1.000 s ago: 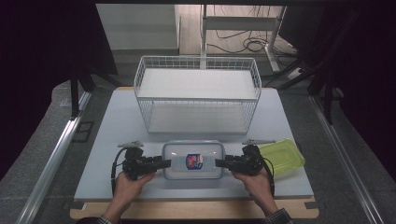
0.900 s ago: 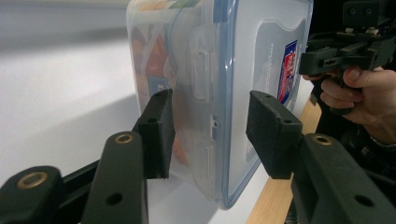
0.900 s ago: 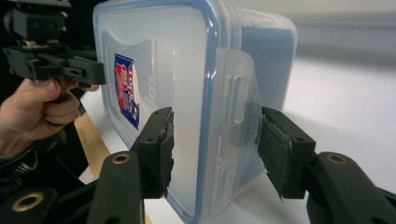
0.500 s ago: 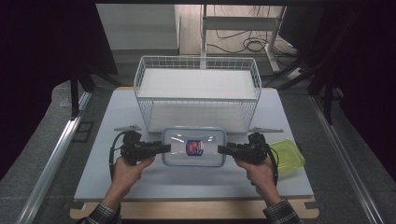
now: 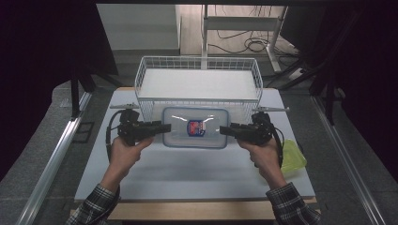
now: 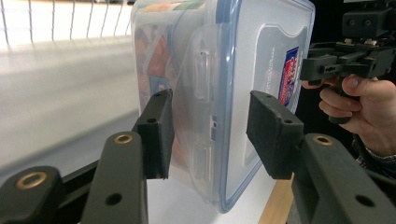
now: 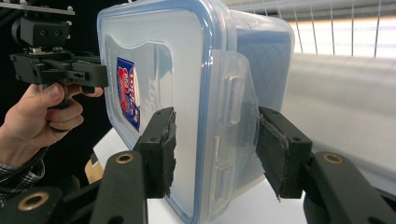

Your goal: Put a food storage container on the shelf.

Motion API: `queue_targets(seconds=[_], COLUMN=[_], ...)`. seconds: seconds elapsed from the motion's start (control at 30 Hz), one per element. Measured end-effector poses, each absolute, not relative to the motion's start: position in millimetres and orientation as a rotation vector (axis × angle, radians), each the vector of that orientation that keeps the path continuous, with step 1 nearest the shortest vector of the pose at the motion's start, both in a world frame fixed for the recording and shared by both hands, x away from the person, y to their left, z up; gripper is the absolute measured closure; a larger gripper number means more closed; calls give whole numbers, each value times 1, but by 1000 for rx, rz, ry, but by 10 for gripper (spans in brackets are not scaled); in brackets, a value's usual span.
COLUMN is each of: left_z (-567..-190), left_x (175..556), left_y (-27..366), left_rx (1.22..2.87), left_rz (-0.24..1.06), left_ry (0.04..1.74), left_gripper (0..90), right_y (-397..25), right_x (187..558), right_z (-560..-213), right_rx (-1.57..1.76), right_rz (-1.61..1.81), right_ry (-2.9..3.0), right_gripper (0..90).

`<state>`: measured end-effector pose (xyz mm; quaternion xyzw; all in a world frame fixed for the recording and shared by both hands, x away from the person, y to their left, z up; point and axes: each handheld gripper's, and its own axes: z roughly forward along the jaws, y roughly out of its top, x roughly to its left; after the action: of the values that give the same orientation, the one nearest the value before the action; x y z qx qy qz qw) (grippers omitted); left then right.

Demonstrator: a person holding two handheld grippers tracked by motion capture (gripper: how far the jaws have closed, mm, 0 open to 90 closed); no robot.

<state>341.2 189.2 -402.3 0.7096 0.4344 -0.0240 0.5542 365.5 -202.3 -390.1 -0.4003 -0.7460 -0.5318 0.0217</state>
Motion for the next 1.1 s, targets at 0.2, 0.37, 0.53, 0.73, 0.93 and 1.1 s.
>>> queue_targets(seconds=[0.2, 0.37, 0.53, 0.73, 0.93, 1.1], left_z=[-380, -363, -346, -334, -323, -320], left_x=[354, 366, 379, 396, 409, 422], left_y=[192, 195, 198, 200, 201, 201], left_rx=[1667, 1659, 1652, 1638, 1626, 1617], left_rz=[-39, -23, -10, -9, -5, -9], left_ry=[1019, 1009, 1000, 995, 1004, 1016], left_gripper=[524, 524, 524, 523, 524, 523], right_y=[-199, -196, -193, -192, -191, -189], right_x=[379, 390, 403, 418, 432, 445], right_z=[-369, -352, -336, -321, -313, -307], right_rx=[-1230, -1225, -1221, -1216, -1230, -1251], right_rz=[-1676, -1703, -1734, -1757, -1770, -1776], right_ry=[-2306, -2309, -2309, -2319, -2290, -2274], right_gripper=[500, 500, 500, 501, 500, 497])
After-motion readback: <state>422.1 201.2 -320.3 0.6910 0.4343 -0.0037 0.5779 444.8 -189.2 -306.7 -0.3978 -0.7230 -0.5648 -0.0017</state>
